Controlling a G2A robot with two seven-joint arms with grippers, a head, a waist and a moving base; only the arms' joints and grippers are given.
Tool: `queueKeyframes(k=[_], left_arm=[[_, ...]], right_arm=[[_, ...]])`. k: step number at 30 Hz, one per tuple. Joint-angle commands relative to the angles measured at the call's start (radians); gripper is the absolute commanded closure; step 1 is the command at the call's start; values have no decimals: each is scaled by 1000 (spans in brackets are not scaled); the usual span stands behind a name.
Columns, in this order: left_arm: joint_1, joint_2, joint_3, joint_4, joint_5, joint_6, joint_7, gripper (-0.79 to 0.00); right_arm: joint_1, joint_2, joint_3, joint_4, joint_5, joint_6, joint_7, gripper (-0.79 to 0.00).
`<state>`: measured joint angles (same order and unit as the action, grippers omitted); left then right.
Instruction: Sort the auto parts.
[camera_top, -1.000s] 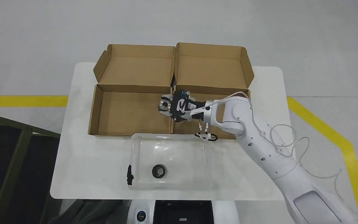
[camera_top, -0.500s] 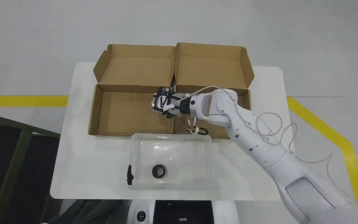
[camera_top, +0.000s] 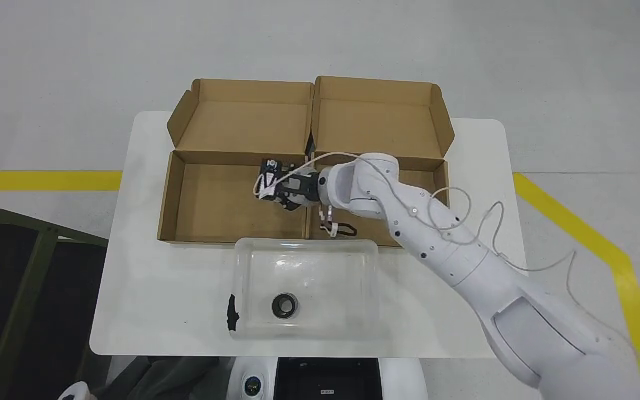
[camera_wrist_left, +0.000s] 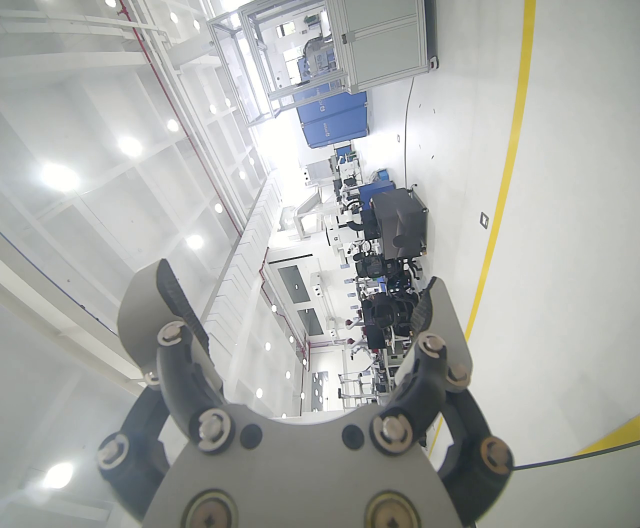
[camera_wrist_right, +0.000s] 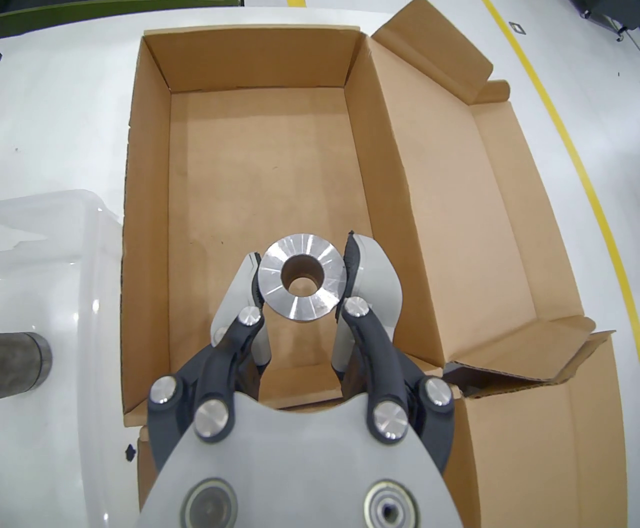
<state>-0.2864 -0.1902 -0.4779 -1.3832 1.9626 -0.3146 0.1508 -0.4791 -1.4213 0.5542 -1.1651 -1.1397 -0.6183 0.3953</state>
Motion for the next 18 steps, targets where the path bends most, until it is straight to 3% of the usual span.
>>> queueKeyframes(k=[1, 16, 18], left_arm=[[0, 0, 0, 0, 0, 0, 0, -785], [0, 0, 0, 0, 0, 0, 0, -785], [0, 0, 0, 0, 0, 0, 0, -785]], right_arm=[[8, -10, -9, 27, 1, 0, -1, 0], [66, -72, -42, 178, -46, 12, -18, 0], [70, -78, -45, 189, -57, 13, -20, -49]])
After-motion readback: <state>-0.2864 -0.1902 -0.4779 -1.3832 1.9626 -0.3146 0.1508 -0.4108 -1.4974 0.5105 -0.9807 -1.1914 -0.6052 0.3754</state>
